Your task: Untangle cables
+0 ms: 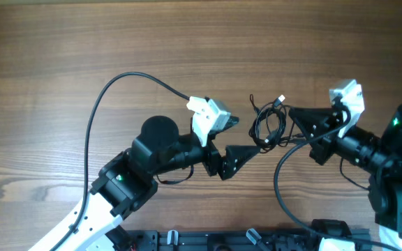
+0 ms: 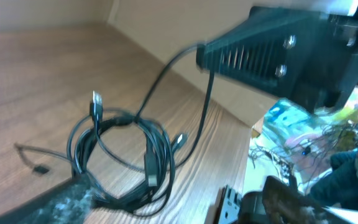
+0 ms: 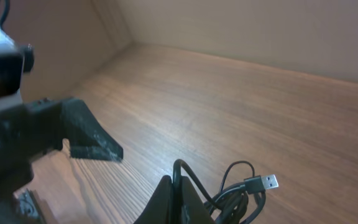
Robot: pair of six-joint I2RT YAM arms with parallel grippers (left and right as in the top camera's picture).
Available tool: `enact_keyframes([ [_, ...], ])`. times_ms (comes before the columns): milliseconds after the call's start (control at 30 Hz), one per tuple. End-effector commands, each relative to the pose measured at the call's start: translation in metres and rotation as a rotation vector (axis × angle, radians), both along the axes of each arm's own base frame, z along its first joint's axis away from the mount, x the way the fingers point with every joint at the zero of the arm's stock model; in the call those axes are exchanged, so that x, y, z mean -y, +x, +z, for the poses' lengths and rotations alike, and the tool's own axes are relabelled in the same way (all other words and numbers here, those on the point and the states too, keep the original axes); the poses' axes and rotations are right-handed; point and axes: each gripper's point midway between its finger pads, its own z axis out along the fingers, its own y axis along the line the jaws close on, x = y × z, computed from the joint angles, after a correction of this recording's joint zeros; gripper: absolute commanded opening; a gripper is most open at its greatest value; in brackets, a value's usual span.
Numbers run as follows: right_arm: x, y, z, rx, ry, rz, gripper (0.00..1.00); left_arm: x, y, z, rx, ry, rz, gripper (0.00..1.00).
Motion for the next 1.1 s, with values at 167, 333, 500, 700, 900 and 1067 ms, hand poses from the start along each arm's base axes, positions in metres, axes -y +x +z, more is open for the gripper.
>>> enact_keyframes([
  [167, -0.016, 0.005, 0.015, -0.063, 0.155, 0.096, 0.04, -0.007, -0.009, -0.032, 0.284, 0.233, -0.137, 1.0],
  [333, -0.025, -0.002, 0.034, -0.11, 0.278, 0.153, 0.04, 0.001, -0.001, -0.056, 0.388, 0.322, -0.204, 1.0],
  [500, -0.032, -0.011, 0.041, -0.114, 0.313, 0.224, 0.04, 0.011, 0.01, -0.068, 0.386, 0.33, -0.209, 1.0],
  [700, -0.035, -0.018, 0.043, -0.119, 0.327, 0.267, 0.04, 0.017, 0.022, -0.059, 0.44, 0.305, -0.169, 1.0],
  [900, -0.036, -0.019, 0.044, -0.138, 0.341, 0.267, 0.04, 0.017, 0.032, -0.054, 0.474, 0.312, -0.115, 0.53],
  [1067, -0.037, -0.02, 0.045, -0.138, 0.345, 0.279, 0.04, 0.023, 0.024, -0.054, 0.478, 0.305, -0.14, 0.06],
])
